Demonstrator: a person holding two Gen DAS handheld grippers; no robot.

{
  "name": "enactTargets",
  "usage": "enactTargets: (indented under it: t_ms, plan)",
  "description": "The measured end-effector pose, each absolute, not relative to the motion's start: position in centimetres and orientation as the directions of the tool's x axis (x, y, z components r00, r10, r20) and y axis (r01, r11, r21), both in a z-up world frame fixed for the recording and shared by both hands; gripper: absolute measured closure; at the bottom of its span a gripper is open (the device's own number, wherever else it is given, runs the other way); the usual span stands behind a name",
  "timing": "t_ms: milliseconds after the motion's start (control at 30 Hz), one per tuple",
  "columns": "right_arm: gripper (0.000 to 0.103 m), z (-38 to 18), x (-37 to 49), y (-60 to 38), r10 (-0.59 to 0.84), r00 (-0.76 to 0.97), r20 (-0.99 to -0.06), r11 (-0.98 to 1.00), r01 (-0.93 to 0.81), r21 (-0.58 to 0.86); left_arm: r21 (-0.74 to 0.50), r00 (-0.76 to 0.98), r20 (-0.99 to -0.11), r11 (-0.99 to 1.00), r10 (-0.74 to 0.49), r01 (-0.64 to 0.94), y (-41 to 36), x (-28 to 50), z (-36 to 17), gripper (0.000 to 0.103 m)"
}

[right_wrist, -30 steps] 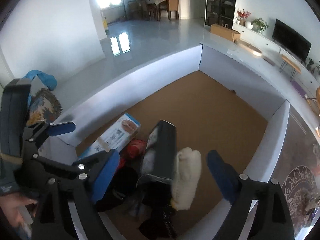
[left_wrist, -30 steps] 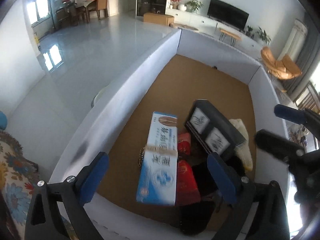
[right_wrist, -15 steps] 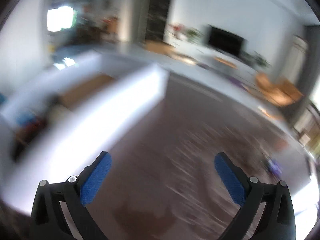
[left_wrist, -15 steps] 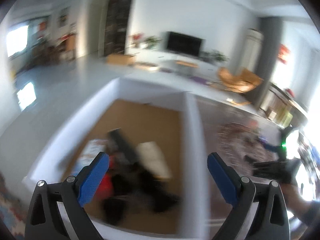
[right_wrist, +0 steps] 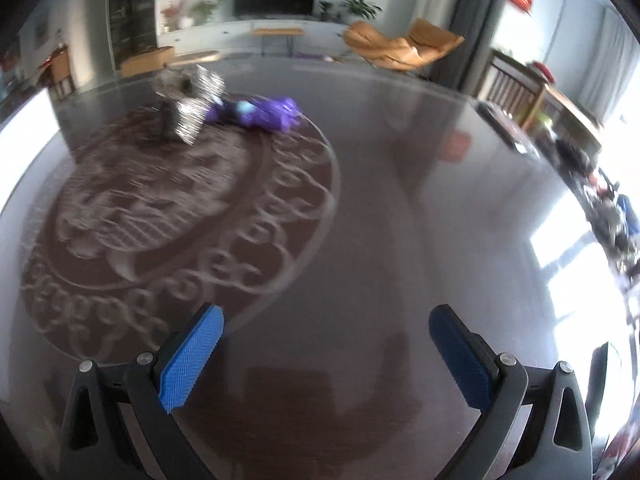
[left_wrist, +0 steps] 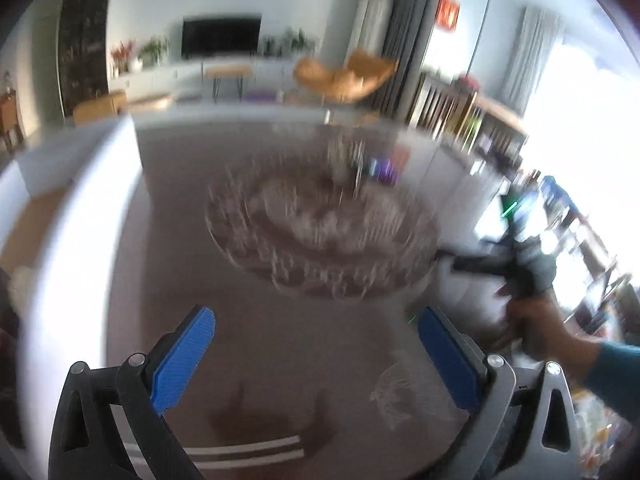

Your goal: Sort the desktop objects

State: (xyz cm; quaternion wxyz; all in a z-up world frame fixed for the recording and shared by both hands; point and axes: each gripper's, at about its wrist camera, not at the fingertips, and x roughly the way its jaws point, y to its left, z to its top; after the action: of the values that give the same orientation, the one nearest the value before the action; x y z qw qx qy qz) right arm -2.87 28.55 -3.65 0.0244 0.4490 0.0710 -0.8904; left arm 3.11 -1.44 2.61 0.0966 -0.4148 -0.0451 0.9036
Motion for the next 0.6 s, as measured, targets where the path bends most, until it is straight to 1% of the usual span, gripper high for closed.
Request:
enactTargets:
  t_ms: [133, 233, 300, 333, 400, 600]
  plan:
    - [0.0, -3.8, -3.1, 28.6, -0.006, -0.59, -0.808, -0.99, 0.119, -0.08, -0.086, -0.582, -0.797, -0.984, 0.163, -0.157, 1.7, -0.1, -1.9, 0.0]
    - [0.0, -4.2, -3.4, 29.4, -0.05, -0.569, -0.821, -0.994, 0.111, -0.016, -0.047, -0.542, -0.83, -0.985, 0.132, -0.167, 3.3, -2.1, -4.1, 0.0]
    - [0.0, -4.2, -3.2, 29.7, -0.041, -0.571, -0.82, -0.996, 0.088, -0.012, -0.011, -0.518, -0.849, -0.985, 0.101, -0.173, 4.0, -3.2, -5.3, 0.0]
    - [0.0, -4.2, -3.3, 29.4, -0.037, -0.572, -0.819, -0.996, 0.084, -0.013, 0.008, -0.533, -0.841, -0.983, 0.091, -0.181, 4.7, -3.4, -5.6, 0.0]
    - [0.0, -4.3, -3.3, 29.2, -0.036, -0.572, -0.819, -0.997, 0.082, -0.014, -0.001, -0.537, -0.836, -0.979, 0.112, -0.202, 5.1, -4.2, -5.7, 0.0]
    - [0.0, -4.3, -3.2, 29.2, -0.034, -0.572, -0.819, -0.997, 0.08, -0.014, -0.001, -0.549, -0.83, -0.984, 0.102, -0.181, 6.3, -7.3, -5.9, 0.0]
